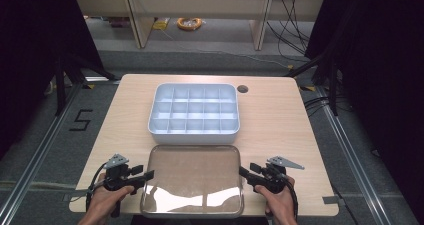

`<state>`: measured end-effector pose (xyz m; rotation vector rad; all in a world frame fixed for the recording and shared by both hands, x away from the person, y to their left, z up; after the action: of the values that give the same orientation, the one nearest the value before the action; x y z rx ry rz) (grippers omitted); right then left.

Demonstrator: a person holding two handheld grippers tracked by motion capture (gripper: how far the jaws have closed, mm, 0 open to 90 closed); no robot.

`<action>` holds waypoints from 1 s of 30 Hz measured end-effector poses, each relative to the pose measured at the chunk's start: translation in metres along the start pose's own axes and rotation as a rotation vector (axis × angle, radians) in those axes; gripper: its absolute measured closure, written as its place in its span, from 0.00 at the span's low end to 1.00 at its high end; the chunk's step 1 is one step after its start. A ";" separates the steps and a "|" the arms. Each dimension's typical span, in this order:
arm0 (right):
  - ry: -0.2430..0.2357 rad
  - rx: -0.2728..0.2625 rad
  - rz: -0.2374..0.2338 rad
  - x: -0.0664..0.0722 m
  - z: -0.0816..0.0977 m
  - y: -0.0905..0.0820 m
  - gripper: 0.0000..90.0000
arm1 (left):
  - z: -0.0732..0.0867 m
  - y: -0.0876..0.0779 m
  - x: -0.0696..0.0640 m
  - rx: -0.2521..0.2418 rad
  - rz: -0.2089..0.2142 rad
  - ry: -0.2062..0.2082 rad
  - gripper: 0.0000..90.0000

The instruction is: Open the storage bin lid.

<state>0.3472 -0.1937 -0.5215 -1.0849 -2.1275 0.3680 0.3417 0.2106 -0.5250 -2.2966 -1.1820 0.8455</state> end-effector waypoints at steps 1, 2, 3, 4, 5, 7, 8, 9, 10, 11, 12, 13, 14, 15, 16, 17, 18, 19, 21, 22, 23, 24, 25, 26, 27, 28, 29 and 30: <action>0.000 0.000 0.000 0.000 0.000 0.000 0.46 | -0.001 0.000 0.000 -0.007 0.006 -0.007 0.44; -0.014 -0.003 -0.006 -0.001 -0.001 0.000 0.45 | -0.001 -0.001 -0.001 -0.007 0.008 -0.006 0.42; -0.022 0.000 0.011 -0.001 -0.002 -0.002 0.45 | -0.002 -0.001 -0.001 -0.021 0.007 -0.004 0.40; -0.069 -0.035 0.000 -0.003 -0.004 -0.001 0.43 | -0.002 -0.001 -0.002 -0.019 -0.001 -0.001 0.38; -0.054 -0.036 -0.001 0.000 -0.004 -0.003 0.42 | -0.003 -0.002 -0.002 -0.019 -0.004 0.001 0.37; -0.107 -0.064 -0.004 -0.001 -0.007 -0.003 0.41 | -0.003 -0.001 -0.002 -0.023 0.006 0.005 0.33; -0.115 -0.057 -0.014 0.000 -0.008 -0.004 0.40 | -0.003 -0.001 -0.002 -0.024 0.008 0.005 0.32; -0.114 -0.066 -0.005 0.000 -0.008 -0.005 0.38 | -0.003 -0.001 -0.003 -0.024 0.015 0.002 0.30; -0.088 -0.069 -0.035 0.003 -0.008 -0.005 0.37 | -0.004 -0.001 -0.004 -0.023 0.023 0.005 0.29; -0.119 -0.075 -0.030 0.001 -0.009 -0.005 0.36 | -0.004 -0.001 -0.005 -0.025 0.028 0.006 0.28; -0.123 -0.077 -0.031 0.001 -0.009 -0.005 0.35 | -0.004 -0.002 -0.005 -0.026 0.033 0.014 0.26; -0.124 -0.076 -0.036 0.001 -0.009 -0.005 0.34 | -0.005 -0.002 -0.006 -0.029 0.042 0.026 0.25; -0.135 -0.092 -0.031 0.001 -0.010 -0.006 0.34 | -0.005 -0.001 -0.007 -0.035 0.044 0.025 0.23; -0.135 -0.092 -0.031 0.001 -0.010 -0.006 0.34 | -0.005 -0.002 -0.008 -0.035 0.048 0.023 0.23; -0.134 -0.093 -0.041 0.003 -0.010 -0.006 0.33 | -0.005 -0.002 -0.008 -0.044 0.051 0.026 0.22; -0.095 -0.059 -0.041 0.006 -0.008 -0.009 0.32 | -0.005 -0.002 -0.008 -0.046 0.058 0.031 0.21; -0.121 -0.081 -0.053 0.006 -0.009 -0.009 0.31 | -0.005 -0.003 -0.009 -0.041 0.067 0.033 0.20; -0.121 -0.081 -0.053 0.006 -0.009 -0.009 0.31 | -0.006 -0.003 -0.009 -0.044 0.065 0.033 0.20; -0.152 -0.080 -0.062 0.007 -0.009 -0.010 0.29 | -0.006 -0.004 -0.010 -0.049 0.071 0.040 0.20; -0.162 -0.074 -0.051 0.008 -0.009 -0.010 0.28 | -0.006 -0.005 -0.010 -0.047 0.068 0.046 0.20; -0.189 -0.061 -0.045 0.008 -0.009 -0.011 0.27 | -0.005 -0.005 -0.011 -0.051 0.075 0.046 0.20; -0.162 -0.062 -0.051 0.012 -0.008 -0.012 0.26 | -0.004 -0.006 -0.012 -0.046 0.077 0.052 0.20; -0.210 -0.067 -0.038 0.009 -0.009 -0.012 0.24 | -0.004 -0.006 -0.012 -0.048 0.081 0.057 0.20; -0.199 -0.040 -0.049 0.013 -0.006 -0.013 0.22 | -0.004 -0.006 -0.013 -0.055 0.082 0.059 0.20; -0.199 -0.040 -0.049 0.013 -0.006 -0.013 0.22 | -0.003 -0.007 -0.014 -0.047 0.084 0.058 0.20; -0.204 -0.037 -0.061 0.013 -0.005 -0.012 0.21 | -0.003 -0.008 -0.015 -0.047 0.090 0.076 0.20; -0.204 -0.038 -0.072 0.015 -0.004 -0.013 0.20 | -0.002 -0.008 -0.016 -0.049 0.095 0.079 0.19; -0.200 -0.035 -0.064 0.016 -0.003 -0.012 0.20 | -0.002 -0.008 -0.017 -0.052 0.093 0.078 0.19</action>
<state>0.3360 -0.1881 -0.5054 -1.0334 -2.3470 0.4259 0.3302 0.2005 -0.5129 -2.4196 -1.0836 0.7589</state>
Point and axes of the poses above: each handheld gripper's, and its own axes: y roughly forward along the jaws, z roughly out of its underside, x roughly to its left, the point moved 4 cm from there along y, roughly forward along the jaws, and after that the axes turned 2 degrees about x, right-handed, at the moved point
